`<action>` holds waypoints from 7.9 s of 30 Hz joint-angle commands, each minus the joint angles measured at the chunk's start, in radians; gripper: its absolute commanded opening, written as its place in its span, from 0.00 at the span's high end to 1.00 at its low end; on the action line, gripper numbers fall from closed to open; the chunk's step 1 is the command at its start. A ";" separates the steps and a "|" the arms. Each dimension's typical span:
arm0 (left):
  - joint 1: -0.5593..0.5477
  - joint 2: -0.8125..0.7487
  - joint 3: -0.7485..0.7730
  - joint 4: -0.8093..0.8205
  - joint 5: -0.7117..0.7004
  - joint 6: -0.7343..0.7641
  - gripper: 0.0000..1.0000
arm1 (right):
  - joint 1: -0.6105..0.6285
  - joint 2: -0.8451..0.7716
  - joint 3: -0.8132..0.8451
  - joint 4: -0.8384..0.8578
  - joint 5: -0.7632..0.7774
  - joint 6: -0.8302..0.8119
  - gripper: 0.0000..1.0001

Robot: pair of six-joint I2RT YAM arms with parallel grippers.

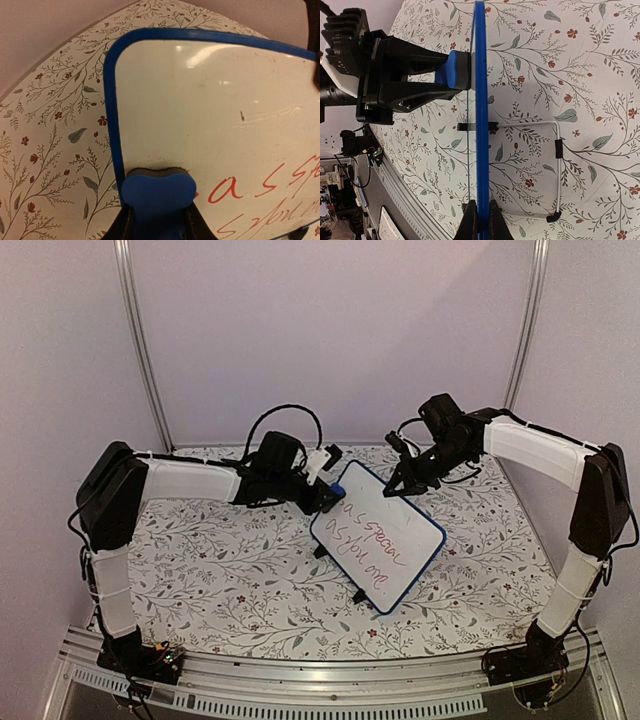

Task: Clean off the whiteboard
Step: Erase the whiteboard from the whiteboard stand.

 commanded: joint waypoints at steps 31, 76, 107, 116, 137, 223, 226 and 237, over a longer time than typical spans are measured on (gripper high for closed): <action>-0.014 0.017 0.034 0.028 0.010 -0.039 1.00 | 0.025 0.040 -0.008 -0.038 -0.022 -0.032 1.00; -0.037 -0.078 -0.238 0.099 -0.013 -0.096 1.00 | 0.025 0.073 0.002 -0.043 -0.010 -0.035 1.00; 0.005 -0.048 -0.173 0.070 0.020 -0.169 1.00 | 0.025 0.063 -0.015 -0.039 -0.007 -0.033 1.00; 0.007 -0.067 -0.199 0.062 0.023 -0.175 1.00 | 0.025 0.066 -0.012 -0.039 -0.009 -0.035 1.00; 0.037 0.034 0.017 -0.086 0.161 -0.275 1.00 | 0.026 0.051 -0.032 -0.033 -0.008 -0.032 1.00; -0.029 0.031 0.045 -0.174 0.058 -0.200 1.00 | 0.025 0.039 -0.035 -0.036 -0.001 -0.035 1.00; -0.030 0.025 0.010 -0.169 0.045 -0.208 1.00 | 0.025 0.039 -0.035 -0.034 -0.003 -0.034 1.00; -0.007 -0.008 -0.106 -0.079 0.136 -0.274 1.00 | 0.025 0.033 -0.037 -0.035 -0.003 -0.035 1.00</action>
